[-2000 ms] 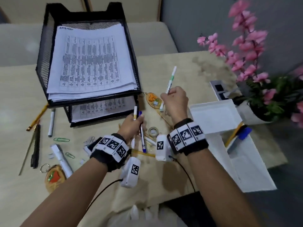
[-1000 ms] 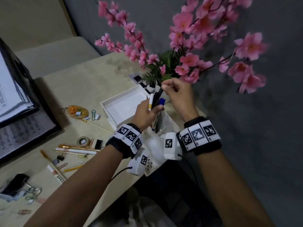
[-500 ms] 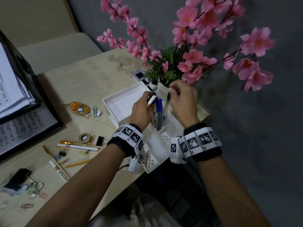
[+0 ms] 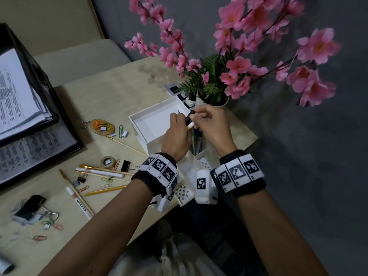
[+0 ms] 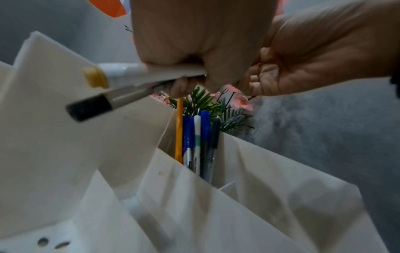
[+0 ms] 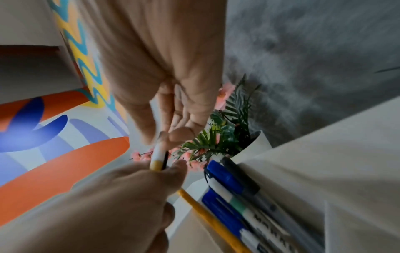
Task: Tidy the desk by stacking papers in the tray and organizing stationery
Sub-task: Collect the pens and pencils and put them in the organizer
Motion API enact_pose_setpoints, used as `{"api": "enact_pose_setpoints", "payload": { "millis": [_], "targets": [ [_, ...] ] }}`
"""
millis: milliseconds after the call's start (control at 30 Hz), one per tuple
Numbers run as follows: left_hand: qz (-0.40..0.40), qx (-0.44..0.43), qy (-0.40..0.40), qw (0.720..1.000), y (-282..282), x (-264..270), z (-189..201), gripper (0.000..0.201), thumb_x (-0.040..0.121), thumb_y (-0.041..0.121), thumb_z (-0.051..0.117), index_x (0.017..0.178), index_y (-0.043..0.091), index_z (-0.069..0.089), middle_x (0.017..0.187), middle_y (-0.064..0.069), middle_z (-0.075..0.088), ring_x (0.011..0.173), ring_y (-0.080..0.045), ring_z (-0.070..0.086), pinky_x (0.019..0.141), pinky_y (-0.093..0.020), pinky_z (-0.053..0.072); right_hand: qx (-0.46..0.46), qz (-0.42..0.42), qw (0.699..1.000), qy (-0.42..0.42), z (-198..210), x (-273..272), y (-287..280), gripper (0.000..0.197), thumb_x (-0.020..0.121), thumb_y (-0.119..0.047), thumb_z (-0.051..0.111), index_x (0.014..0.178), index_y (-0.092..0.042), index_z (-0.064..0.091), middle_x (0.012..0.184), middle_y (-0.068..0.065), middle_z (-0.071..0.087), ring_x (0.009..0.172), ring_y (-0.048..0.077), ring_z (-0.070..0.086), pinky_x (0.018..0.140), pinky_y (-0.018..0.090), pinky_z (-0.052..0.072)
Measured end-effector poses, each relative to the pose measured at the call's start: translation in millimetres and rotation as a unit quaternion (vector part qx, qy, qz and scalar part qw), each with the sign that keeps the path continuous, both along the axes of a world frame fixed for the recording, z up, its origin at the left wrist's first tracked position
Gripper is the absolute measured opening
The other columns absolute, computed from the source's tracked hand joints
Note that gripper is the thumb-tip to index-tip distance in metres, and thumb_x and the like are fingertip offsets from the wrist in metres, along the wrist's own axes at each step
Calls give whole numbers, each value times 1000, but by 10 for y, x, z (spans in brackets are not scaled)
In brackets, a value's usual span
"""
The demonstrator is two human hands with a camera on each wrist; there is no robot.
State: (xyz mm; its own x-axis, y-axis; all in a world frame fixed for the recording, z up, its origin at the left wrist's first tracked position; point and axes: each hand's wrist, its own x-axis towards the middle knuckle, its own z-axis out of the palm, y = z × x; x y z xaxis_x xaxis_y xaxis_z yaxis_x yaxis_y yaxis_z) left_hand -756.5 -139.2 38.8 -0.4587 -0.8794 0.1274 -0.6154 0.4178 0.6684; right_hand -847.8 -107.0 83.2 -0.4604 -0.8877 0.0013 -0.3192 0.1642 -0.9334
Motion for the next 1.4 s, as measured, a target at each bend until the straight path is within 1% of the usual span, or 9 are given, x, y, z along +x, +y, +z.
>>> {"api": "enact_pose_setpoints", "payload": {
  "millis": [167,267,367,467,733,900,1100,1300,1400],
  "targets": [
    [-6,74,101,992,15,56,51,23,89,15,55,95,5,36,97,-3,31,83,-17,36,72,-31,39,-13,-66,998,9,64,-174,-3,19,83,3,60,80,-15,57,70,-2,56,65,15,60,57,15,51],
    [46,160,178,970,3,120,115,21,96,27,45,86,15,31,88,5,26,75,-3,31,64,-18,30,-56,-114,985,113,216,-348,24,16,80,-1,66,72,-14,60,65,-7,56,59,-4,56,60,5,46],
    [69,169,218,959,-3,114,108,24,101,30,33,88,10,35,92,0,26,77,-1,32,68,-5,32,-27,-80,972,219,270,-323,50,4,81,-2,65,78,-4,66,72,0,60,59,1,51,51,1,39],
    [59,121,210,968,-7,53,85,21,102,23,33,88,9,41,80,7,24,85,-14,31,68,-10,29,29,-25,964,262,135,-222,37,9,84,-2,62,76,-4,64,75,2,57,59,0,44,50,1,32],
    [82,65,176,979,-124,52,26,28,96,15,46,96,-8,63,74,11,29,86,-15,38,68,-19,25,132,2,962,241,-185,-211,34,11,87,0,56,81,0,66,83,6,56,68,8,47,63,17,38],
    [95,50,179,978,-71,27,-18,17,90,9,55,102,-2,59,82,-5,48,83,-25,52,73,-25,38,130,5,964,230,-180,-217,14,13,85,1,58,85,0,71,88,11,65,77,13,54,70,18,40],
    [63,-32,259,963,-67,-56,194,24,85,0,55,108,3,54,79,1,52,63,0,48,62,-2,35,132,-4,964,232,-176,-253,68,14,86,0,58,92,-1,71,92,11,66,82,14,54,76,20,41],
    [29,-49,174,983,-148,-108,122,33,87,2,55,119,7,61,96,-14,60,79,-17,53,74,-19,41,137,-13,966,219,-209,-240,77,14,87,1,55,86,-1,69,88,9,61,77,13,50,62,8,37],
    [40,-68,164,983,-195,-132,104,23,85,0,52,101,-3,68,92,-21,64,80,-31,62,69,-20,38,148,-11,966,210,-257,-218,60,14,87,-1,56,85,-7,69,99,12,63,88,18,52,73,16,36]
  ]
}}
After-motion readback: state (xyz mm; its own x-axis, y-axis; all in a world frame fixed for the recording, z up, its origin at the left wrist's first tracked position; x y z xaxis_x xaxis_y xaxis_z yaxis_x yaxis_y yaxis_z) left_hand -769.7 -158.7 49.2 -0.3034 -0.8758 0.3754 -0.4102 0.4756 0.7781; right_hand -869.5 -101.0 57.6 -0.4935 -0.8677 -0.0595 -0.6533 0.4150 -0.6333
